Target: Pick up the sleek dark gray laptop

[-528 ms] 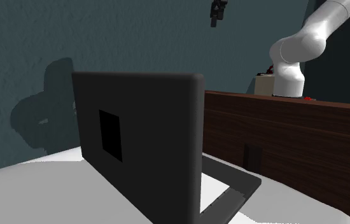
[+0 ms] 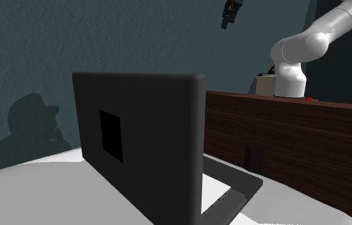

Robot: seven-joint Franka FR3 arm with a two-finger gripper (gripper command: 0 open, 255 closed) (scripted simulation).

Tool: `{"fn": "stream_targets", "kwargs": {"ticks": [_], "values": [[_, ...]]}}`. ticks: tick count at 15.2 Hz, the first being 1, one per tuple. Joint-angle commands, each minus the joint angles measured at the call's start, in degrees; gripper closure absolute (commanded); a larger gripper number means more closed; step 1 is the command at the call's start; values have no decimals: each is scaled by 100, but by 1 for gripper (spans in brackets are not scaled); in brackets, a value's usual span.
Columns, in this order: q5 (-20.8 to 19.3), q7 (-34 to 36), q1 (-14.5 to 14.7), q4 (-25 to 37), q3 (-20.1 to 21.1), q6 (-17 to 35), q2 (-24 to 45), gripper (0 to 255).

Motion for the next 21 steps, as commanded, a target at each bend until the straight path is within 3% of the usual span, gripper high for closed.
{"fn": "stream_targets", "kwargs": {"ticks": [1,7,12,16,21], "values": [[129,423,91,-307,445,327,-296,0],[528,1769,333,-876,2034,1314,-692,0],[737,3001,188,-915,3599,2124,-562,0],[760,4007,-339,-647,4963,2661,-386,0],[691,5165,-1440,35,6660,3043,-476,0]]}}
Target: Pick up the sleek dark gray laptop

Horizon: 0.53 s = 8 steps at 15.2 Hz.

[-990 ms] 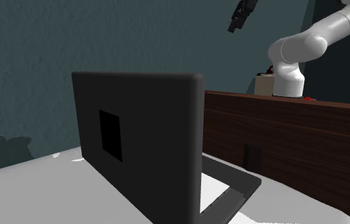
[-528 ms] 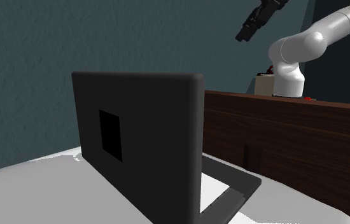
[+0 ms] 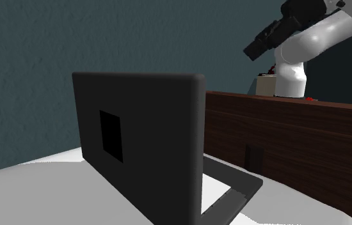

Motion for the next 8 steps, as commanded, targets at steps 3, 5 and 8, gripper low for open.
{"fn": "stream_targets", "kwargs": {"ticks": [3,5,8], "values": [[-35,877,-981,723,1279,121,-345,0],[-58,1238,-1452,1166,1766,72,-643,0],[-95,1732,-2115,1918,2334,-106,-1186,0]]}}
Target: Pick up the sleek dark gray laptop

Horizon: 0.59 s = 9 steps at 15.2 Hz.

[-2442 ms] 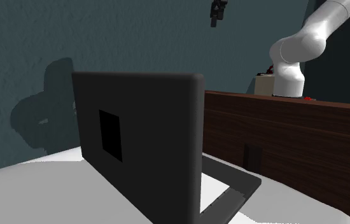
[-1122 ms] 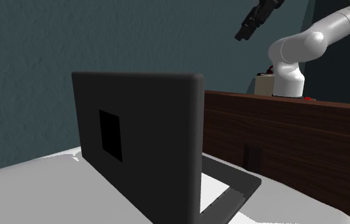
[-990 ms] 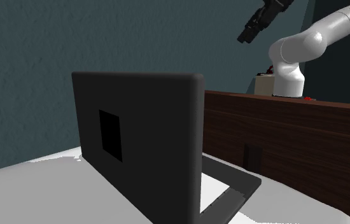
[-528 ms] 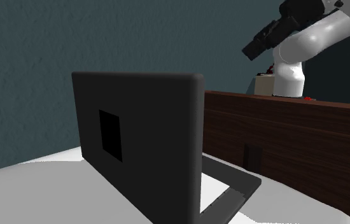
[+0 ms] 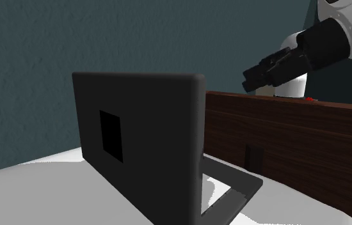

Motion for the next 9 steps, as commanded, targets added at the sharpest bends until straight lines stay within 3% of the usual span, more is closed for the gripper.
{"fn": "stream_targets", "kwargs": {"ticks": [1,5,9], "values": [[-31,349,-415,517,345,-154,-386,0],[-144,953,-1247,1735,752,-614,-1201,0],[-316,1519,-2137,3193,897,-1268,-2015,0]]}}
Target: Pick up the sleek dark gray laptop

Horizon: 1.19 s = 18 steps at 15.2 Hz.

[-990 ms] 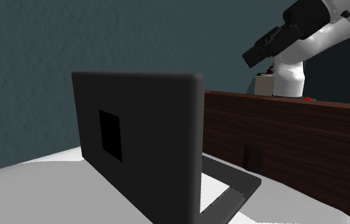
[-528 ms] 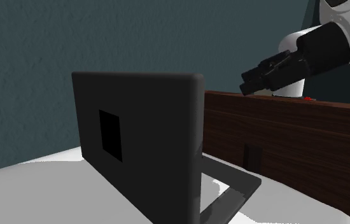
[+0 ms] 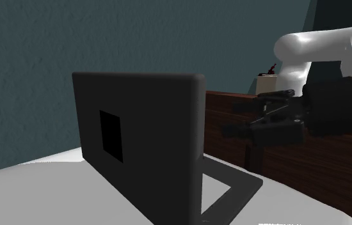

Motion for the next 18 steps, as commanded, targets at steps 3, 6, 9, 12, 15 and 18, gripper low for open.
{"fn": "stream_targets", "kwargs": {"ticks": [3,6,9,12,15,18], "values": [[-299,592,-1065,1725,57,-818,-774,0],[-645,1036,-2110,3441,-30,-1664,-1224,0],[-809,1227,-2617,4284,-47,-2075,-1390,0],[-1003,1423,-2779,4547,159,-2181,-1390,0],[-1279,1663,-3012,4917,435,-2338,-1390,0],[-1286,1664,-2987,4884,438,-2333,-1379,255]]}}
